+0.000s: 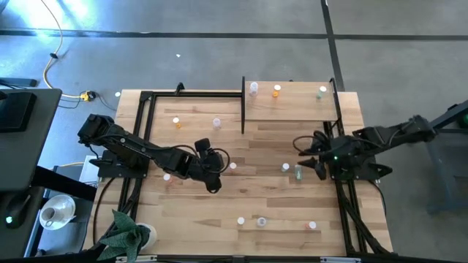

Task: Pick and place medicine bottles onto shelf by color
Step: Put the center pink pill bottle on the shelf

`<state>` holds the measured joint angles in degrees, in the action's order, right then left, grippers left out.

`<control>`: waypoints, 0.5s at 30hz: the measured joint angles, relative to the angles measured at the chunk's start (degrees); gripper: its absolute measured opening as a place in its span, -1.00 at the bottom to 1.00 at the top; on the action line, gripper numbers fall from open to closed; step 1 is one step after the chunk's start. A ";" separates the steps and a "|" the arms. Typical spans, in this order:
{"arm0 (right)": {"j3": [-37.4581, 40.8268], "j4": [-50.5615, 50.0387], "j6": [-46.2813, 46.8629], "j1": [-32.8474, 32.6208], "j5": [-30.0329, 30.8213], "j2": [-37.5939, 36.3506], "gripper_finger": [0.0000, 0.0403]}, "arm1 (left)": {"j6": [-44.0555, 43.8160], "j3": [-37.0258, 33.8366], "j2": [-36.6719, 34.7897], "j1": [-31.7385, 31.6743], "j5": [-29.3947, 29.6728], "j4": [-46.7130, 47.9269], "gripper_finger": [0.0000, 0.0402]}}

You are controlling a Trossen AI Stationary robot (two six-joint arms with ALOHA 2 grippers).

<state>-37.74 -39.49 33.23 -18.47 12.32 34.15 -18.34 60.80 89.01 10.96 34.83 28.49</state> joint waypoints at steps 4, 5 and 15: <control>0.00 3.83 1.00 -6.30 5.63 2.85 -0.10 | -0.01 0.00 0.00 0.02 -0.07 -0.02 -0.05; 0.00 5.66 0.17 -7.70 7.38 4.16 -0.10 | 0.00 0.00 0.00 0.02 -0.07 -0.02 -0.05; 0.00 29.51 -19.61 -12.24 16.42 19.51 -0.10 | 3.47 0.00 0.00 0.75 -1.06 0.04 -0.05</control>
<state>-37.74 -9.98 13.62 -30.71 28.74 53.66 -14.87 60.80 89.01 11.71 33.77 28.53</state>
